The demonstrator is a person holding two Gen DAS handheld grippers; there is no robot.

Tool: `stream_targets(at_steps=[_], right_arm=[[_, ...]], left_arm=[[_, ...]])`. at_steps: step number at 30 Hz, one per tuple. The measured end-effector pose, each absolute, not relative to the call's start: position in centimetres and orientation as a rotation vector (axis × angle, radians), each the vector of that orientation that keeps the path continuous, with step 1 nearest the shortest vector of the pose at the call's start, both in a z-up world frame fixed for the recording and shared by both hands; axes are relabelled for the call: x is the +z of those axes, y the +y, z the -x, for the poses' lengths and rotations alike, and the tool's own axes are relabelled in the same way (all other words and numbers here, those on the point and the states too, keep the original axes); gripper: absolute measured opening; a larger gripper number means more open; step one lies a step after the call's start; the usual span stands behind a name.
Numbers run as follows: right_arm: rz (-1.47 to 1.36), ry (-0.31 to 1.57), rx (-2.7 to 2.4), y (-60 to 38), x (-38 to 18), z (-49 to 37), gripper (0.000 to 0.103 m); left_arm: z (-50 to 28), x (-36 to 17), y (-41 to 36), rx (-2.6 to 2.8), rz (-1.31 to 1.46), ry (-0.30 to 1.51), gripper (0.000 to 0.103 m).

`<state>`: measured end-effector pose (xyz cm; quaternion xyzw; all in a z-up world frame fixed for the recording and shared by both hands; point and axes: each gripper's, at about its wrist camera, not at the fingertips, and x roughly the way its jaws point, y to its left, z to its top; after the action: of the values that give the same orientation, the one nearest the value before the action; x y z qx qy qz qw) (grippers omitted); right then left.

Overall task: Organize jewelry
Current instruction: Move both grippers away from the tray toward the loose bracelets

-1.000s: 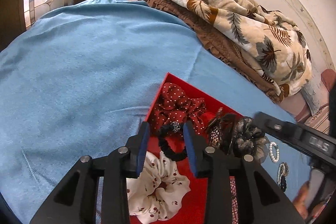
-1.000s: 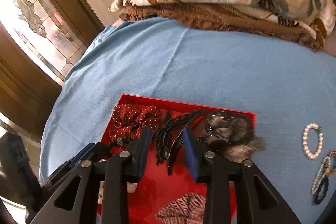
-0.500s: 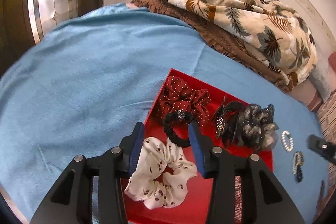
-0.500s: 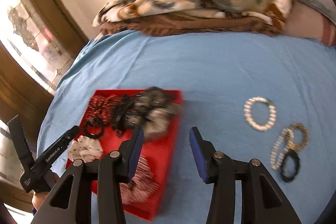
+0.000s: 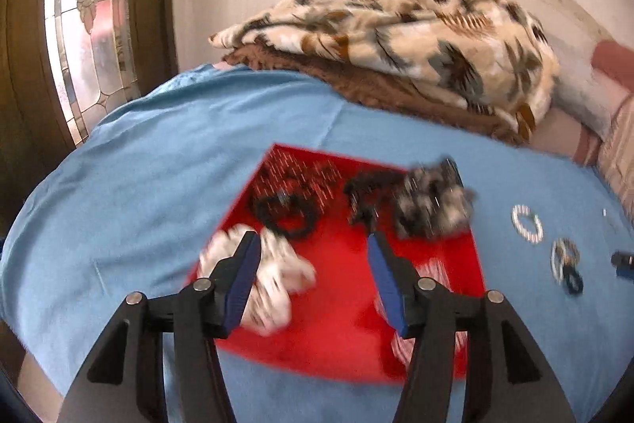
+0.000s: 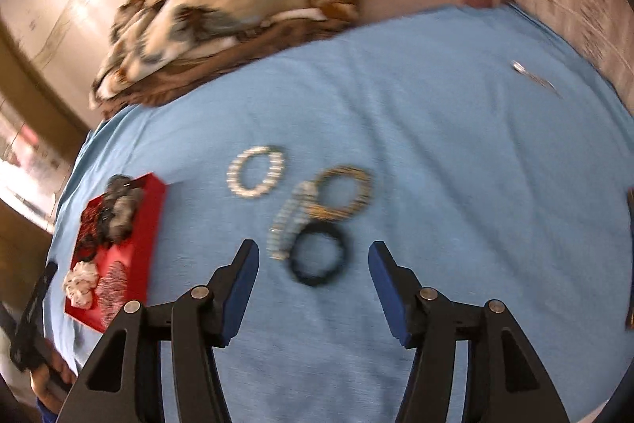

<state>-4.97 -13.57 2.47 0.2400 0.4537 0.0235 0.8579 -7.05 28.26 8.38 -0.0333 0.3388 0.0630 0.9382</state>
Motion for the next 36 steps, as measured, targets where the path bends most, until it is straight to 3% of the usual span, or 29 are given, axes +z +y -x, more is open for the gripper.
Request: stream_targets(at_steps=[8,16,36], right_arm=[[-0.553,0.954,0.071,-16.4,-0.7,4.6,0.062],[-0.518,0.969,0.171,-15.0,-2.1,3.5,0.062],[-0.360,0.933,0.217,-13.7,-2.0,1.3,0.062]], left_arm=[[10.0,10.5,22.3,0.004,0.007,0.725,0.055],[7.1,11.3,15.0,-0.163,0.044,0.829,0.055],[-4.5,4.2,3.7,-0.231,0.004,1.051,0.055]])
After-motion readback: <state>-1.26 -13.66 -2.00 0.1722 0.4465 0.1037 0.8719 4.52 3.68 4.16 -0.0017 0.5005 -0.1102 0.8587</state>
